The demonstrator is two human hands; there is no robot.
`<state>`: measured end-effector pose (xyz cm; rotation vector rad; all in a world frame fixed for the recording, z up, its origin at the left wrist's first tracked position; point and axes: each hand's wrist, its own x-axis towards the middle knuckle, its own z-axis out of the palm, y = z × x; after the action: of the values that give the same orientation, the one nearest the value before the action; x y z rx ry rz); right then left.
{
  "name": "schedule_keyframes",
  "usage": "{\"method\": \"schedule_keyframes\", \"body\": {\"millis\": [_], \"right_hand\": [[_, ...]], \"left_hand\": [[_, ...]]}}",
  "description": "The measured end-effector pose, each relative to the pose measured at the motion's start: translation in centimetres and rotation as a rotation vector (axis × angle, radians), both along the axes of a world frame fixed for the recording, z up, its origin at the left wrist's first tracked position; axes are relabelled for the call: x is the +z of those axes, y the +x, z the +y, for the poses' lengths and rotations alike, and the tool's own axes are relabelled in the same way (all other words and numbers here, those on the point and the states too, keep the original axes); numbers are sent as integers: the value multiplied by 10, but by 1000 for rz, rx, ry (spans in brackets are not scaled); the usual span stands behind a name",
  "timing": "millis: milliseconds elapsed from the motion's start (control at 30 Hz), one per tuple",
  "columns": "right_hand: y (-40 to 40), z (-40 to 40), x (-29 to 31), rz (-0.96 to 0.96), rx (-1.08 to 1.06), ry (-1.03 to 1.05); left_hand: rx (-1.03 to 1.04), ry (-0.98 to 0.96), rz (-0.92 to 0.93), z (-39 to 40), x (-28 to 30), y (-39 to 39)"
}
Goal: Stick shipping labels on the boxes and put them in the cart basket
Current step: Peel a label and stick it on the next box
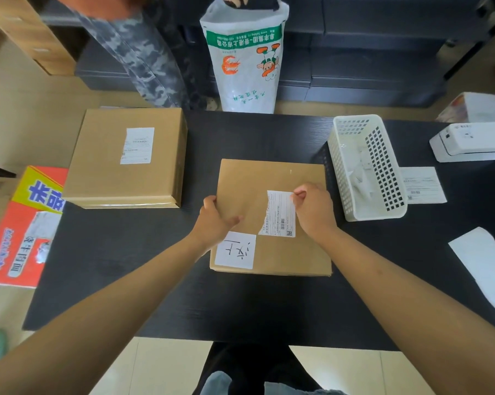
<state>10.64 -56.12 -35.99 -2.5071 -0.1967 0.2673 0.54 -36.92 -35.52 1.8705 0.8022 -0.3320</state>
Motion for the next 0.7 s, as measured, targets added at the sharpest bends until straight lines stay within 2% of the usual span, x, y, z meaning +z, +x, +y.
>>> {"method": "schedule_keyframes", "body": {"millis": [100,367,467,700], "right_hand": [[2,-1,-1,6,2,-4],[2,-2,-4,5,8,8],[0,-3,-4,-13,15,15],[0,-2,-2,-40,41,2]], "left_hand": [[-53,91,-29,-2,-2,-1],[-518,674,-213,-4,-12,-9],[-633,731,-199,-6,-19,-10],[-634,748,-188,-10,-31,-13]]}}
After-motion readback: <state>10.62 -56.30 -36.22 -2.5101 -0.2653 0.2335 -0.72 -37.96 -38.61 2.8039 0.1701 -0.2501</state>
